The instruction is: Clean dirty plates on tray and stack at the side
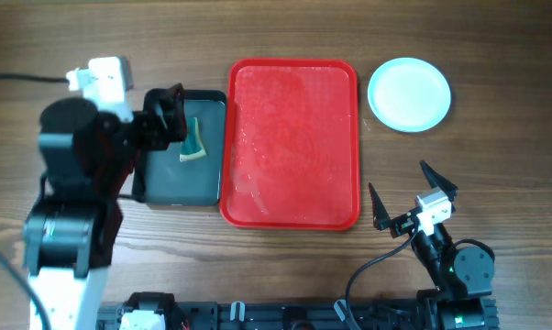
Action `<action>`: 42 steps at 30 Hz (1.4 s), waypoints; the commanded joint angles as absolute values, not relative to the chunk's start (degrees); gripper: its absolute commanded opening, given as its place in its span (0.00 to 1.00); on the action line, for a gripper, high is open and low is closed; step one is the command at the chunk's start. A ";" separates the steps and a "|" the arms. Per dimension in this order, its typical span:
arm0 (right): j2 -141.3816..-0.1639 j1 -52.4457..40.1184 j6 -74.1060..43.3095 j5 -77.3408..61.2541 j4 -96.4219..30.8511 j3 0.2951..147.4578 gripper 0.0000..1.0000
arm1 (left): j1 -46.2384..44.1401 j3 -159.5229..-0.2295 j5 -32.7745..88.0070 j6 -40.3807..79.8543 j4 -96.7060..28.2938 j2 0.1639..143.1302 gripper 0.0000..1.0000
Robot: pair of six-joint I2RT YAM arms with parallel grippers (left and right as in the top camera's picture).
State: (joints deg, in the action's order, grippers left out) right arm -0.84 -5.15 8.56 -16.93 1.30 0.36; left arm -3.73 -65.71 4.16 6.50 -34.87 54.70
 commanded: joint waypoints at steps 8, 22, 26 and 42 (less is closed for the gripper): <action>-0.21 -4.91 7.51 -18.06 1.52 0.27 1.00 | -3.46 -65.56 5.80 6.44 -41.06 39.68 1.00; -0.21 -4.91 7.49 -18.06 1.52 0.27 1.00 | -4.45 -65.41 5.74 6.42 -54.98 21.63 1.00; -0.21 -4.91 7.49 -18.06 1.52 0.27 1.00 | -4.45 -64.29 5.72 6.42 -55.55 15.55 1.00; -0.21 -4.91 7.46 -18.06 1.52 0.27 1.00 | -5.15 -63.46 5.28 6.42 -59.07 6.07 1.00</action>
